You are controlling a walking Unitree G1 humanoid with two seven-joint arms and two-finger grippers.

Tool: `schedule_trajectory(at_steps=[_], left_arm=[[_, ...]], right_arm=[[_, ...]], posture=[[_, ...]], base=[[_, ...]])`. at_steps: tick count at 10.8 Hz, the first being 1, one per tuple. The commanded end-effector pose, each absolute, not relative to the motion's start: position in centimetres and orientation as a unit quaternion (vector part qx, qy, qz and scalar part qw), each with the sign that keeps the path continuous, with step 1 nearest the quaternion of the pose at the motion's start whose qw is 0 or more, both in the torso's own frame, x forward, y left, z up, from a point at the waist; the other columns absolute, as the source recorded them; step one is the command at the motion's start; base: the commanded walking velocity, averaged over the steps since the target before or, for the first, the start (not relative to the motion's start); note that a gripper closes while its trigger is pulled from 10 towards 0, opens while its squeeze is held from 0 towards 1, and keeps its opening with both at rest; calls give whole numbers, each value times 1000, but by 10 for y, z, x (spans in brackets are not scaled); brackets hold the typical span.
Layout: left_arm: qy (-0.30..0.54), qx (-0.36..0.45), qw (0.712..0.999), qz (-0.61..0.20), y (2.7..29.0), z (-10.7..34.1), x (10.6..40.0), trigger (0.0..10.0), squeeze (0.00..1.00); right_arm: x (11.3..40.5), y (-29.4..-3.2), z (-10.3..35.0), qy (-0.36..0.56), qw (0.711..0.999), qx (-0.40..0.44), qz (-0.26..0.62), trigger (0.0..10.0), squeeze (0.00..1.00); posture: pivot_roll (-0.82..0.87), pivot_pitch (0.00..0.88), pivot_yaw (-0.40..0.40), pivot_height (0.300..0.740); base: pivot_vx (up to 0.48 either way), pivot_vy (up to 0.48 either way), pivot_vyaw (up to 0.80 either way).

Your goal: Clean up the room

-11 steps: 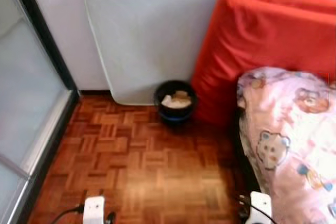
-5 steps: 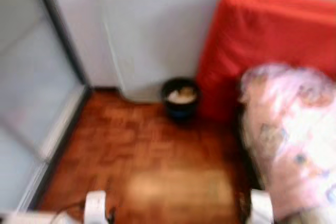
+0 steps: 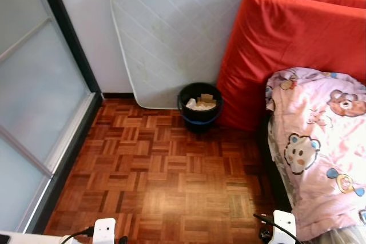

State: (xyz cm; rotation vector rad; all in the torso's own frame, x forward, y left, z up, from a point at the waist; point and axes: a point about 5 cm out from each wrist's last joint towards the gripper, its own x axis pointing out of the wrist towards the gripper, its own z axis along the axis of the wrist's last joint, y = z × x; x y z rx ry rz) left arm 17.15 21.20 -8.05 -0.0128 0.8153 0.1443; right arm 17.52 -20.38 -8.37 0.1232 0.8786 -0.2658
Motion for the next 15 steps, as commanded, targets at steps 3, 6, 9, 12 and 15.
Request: schedule_trajectory(at_steps=[3, 6, 9, 12, 15], left_arm=[[417, 19, 907, 56, 221, -82, 167, 10000, 0], [423, 22, 904, 55, 224, -82, 165, 10000, 0], [430, 18, 902, 46, 222, -84, 163, 10000, 0], [429, 20, 902, 46, 222, -84, 162, 10000, 0], [426, 17, 903, 42, 225, -82, 165, 10000, 0]], right_arm=[[170, -204, -86, 430, 886, 84, -149, 10000, 0], [165, -204, -88, 434, 885, 89, -143, 10000, 0], [162, -202, -90, 435, 885, 90, -143, 10000, 0], [162, -201, -90, 432, 886, 94, -138, 10000, 0], [162, -199, -90, 432, 886, 97, -136, 10000, 0]], posture=[[4, 11, 17, 740], [-5, 32, 20, 740], [0, 43, 18, 740], [-1, 46, 17, 740], [0, 35, 21, 740]], base=[[0, 0, 0], [0, 0, 0], [0, 0, 0], [0, 0, 0], [0, 0, 0]])
